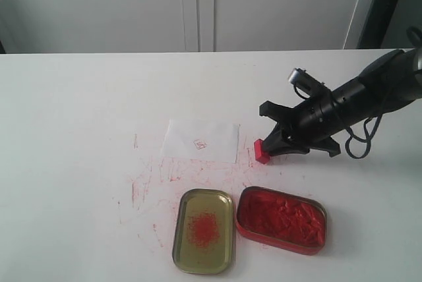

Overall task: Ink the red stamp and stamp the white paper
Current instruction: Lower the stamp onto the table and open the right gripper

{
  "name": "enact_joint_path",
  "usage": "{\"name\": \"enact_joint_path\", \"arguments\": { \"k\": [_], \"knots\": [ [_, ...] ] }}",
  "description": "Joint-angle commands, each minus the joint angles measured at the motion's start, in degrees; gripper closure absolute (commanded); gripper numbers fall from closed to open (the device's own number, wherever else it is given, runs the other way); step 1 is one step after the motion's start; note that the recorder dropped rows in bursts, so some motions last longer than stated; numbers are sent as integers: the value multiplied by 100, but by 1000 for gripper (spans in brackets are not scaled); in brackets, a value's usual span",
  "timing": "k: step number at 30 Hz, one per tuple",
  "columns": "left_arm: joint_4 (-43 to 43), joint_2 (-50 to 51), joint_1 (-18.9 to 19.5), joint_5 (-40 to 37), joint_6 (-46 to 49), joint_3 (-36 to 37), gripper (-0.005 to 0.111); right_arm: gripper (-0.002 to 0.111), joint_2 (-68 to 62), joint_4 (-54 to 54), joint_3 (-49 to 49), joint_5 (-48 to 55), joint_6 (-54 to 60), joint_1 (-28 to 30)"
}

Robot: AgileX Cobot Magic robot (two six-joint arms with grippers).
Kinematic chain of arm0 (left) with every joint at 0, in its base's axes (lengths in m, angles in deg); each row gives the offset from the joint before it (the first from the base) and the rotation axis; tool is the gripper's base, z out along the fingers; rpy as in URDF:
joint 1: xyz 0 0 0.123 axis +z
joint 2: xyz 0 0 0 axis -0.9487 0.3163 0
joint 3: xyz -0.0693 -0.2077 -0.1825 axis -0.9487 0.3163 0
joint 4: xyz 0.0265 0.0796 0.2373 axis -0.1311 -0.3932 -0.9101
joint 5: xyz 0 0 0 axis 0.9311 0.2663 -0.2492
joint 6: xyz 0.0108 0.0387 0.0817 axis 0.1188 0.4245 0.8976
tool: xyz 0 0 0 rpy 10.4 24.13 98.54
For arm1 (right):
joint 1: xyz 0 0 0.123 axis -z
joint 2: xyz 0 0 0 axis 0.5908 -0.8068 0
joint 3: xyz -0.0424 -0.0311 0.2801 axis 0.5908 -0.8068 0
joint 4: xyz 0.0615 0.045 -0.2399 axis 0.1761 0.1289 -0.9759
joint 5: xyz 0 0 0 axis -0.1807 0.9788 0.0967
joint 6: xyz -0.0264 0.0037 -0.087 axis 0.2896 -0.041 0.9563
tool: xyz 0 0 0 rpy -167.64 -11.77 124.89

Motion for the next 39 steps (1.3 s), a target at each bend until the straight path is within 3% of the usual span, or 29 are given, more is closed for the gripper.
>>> {"name": "enact_joint_path", "arguments": {
  "k": [1, 7, 14, 27, 39],
  "knots": [
    [-4, -22, -15, -49, -5, 38, 107, 108, 2, 60, -12, -58, 64, 43],
    [-4, -22, -15, -49, -5, 38, 107, 95, 2, 60, -12, -107, 64, 43],
    [-4, -22, -15, -49, -5, 38, 107, 94, 2, -89, -12, -248, -249, 43],
    [-4, -22, -15, -49, -5, 38, 107, 69, 2, -114, -12, -338, -396, 98],
    [-4, -22, -15, -49, -5, 38, 107, 67, 166, -334, -12, -353, -396, 470]
  ]
}}
